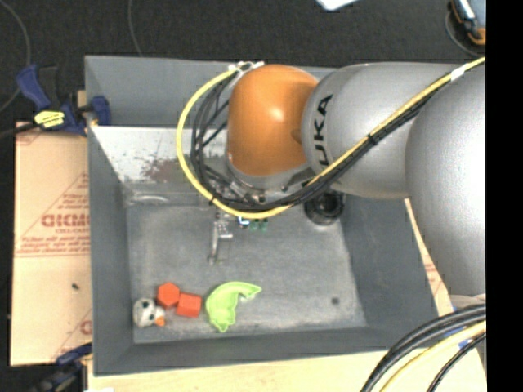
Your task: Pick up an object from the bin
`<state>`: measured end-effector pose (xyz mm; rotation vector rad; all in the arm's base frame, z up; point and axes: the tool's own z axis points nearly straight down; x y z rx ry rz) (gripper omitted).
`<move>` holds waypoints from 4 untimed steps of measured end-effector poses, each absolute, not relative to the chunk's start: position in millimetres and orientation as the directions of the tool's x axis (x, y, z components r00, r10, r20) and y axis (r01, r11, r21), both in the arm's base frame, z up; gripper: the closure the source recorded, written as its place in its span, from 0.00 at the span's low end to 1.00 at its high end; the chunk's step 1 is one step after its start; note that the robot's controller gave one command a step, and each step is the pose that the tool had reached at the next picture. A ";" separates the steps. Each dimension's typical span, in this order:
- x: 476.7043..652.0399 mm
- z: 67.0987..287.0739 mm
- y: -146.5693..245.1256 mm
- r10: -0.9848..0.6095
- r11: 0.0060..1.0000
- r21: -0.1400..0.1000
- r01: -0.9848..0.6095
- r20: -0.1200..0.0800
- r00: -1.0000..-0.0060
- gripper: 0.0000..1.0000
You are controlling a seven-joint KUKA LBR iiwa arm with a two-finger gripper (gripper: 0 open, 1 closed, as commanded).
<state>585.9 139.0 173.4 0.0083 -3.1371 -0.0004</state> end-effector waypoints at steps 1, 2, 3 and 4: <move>587.5 178.4 138.3 -0.002 1.000 0.002 -0.002 -0.003 -1.000 0.00; 557.4 137.9 96.7 -0.091 0.996 0.000 -0.091 -0.001 -0.996 0.00; 552.7 129.5 88.9 -0.105 0.994 0.000 -0.105 0.000 -0.994 0.00; 534.9 67.5 119.0 -0.178 0.984 0.001 -0.178 0.002 -0.984 0.00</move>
Offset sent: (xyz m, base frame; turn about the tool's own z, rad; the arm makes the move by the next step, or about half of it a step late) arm -0.0393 -0.0557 -0.0496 -0.1136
